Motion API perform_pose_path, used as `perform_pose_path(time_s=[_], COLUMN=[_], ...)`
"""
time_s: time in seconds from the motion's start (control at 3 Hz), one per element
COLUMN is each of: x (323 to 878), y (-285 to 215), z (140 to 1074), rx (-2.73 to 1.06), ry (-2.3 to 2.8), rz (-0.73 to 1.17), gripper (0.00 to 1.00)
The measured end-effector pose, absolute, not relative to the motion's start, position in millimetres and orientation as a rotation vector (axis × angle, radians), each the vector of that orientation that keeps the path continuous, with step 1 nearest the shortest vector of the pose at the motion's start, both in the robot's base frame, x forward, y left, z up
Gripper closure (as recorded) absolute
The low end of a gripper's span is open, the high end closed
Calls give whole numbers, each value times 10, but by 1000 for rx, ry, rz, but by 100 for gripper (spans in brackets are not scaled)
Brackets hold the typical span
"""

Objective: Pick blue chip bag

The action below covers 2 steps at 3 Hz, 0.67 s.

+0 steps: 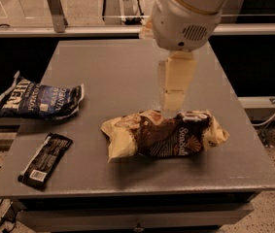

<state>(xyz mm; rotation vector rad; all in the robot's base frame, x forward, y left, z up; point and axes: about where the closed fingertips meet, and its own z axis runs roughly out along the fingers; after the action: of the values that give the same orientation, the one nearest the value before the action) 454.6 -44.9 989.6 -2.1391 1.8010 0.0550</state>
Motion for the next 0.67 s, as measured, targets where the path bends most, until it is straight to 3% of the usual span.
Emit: perform_pose_path(time_s=[0.33, 0.67], x=[4453, 4497], y=[422, 906], z=[9981, 9880], rx=[-2242, -2244], ry=[1573, 1450], rz=[31, 0], gripper=[0, 0])
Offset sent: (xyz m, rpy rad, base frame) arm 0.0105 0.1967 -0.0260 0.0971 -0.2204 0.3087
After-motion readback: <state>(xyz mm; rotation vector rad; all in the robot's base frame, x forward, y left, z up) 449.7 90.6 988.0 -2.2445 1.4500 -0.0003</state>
